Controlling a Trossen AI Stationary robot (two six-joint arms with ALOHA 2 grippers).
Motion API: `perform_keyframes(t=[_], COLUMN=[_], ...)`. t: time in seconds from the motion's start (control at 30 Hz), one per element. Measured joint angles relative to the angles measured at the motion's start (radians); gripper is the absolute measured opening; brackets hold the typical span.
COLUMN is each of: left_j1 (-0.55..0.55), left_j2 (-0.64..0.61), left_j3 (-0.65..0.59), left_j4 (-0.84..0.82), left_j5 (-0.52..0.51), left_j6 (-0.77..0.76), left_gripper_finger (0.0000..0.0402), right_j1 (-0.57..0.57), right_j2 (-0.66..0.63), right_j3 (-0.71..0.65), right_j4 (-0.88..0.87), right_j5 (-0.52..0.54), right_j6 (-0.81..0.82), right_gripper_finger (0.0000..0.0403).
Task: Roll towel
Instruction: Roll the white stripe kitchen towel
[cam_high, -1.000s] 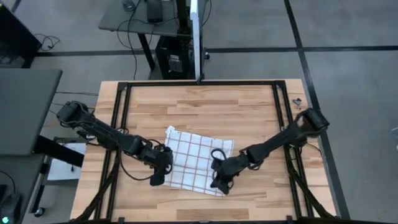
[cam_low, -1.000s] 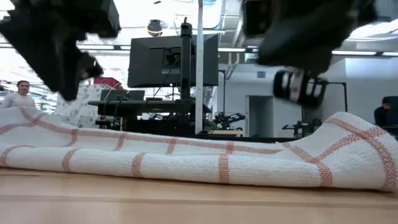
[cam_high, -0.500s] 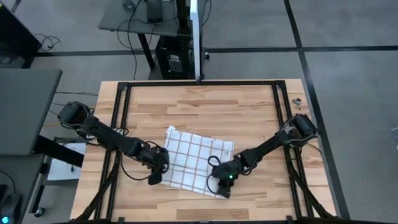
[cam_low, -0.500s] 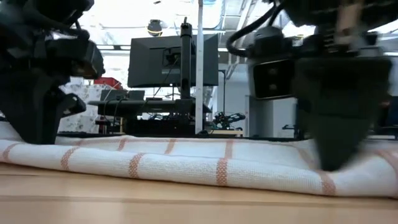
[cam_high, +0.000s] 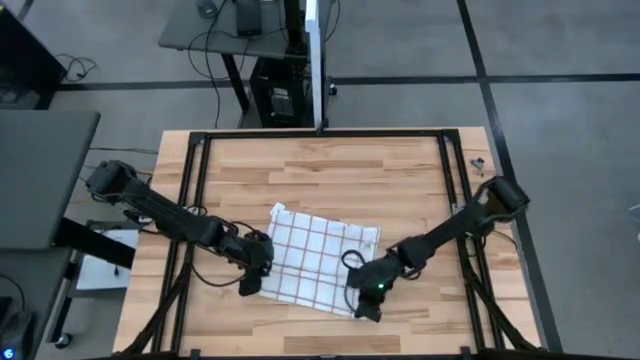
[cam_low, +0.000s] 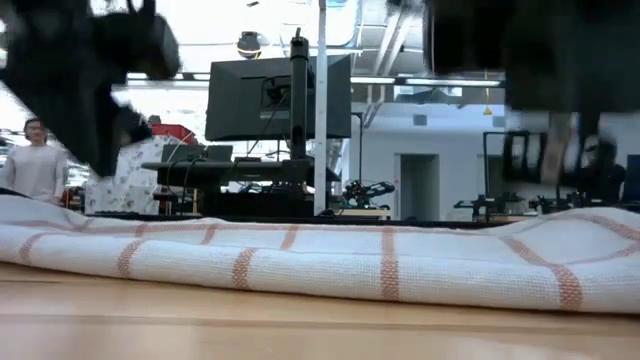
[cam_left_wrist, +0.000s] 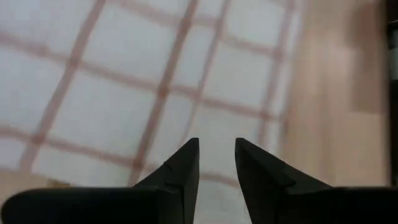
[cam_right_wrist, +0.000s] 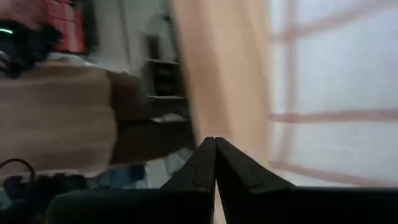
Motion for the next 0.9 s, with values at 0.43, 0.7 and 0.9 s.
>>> perform_keyframes(t=[0.43, 0.7, 0.9], left_j1=[0.153, 0.238, 0.270], left_j2=[0.112, 0.356, 0.481], left_j3=[0.044, 0.062, 0.092], left_j4=[0.249, 0.526, 0.572], left_j5=[-0.080, -0.002, 0.077], left_j6=[0.132, 0.165, 0.193], left_gripper_finger=[0.0086, 0.0086, 0.0086], right_j1=[-0.066, -0.021, -0.025], right_j2=[-0.010, 0.115, 0.043], right_j3=[0.000, 0.000, 0.003], right_j4=[-0.201, -0.096, -0.170], right_j5=[0.449, 0.450, 0.601], right_j6=[0.059, 0.201, 0.254], right_gripper_finger=[0.0000, 0.0000, 0.0000])
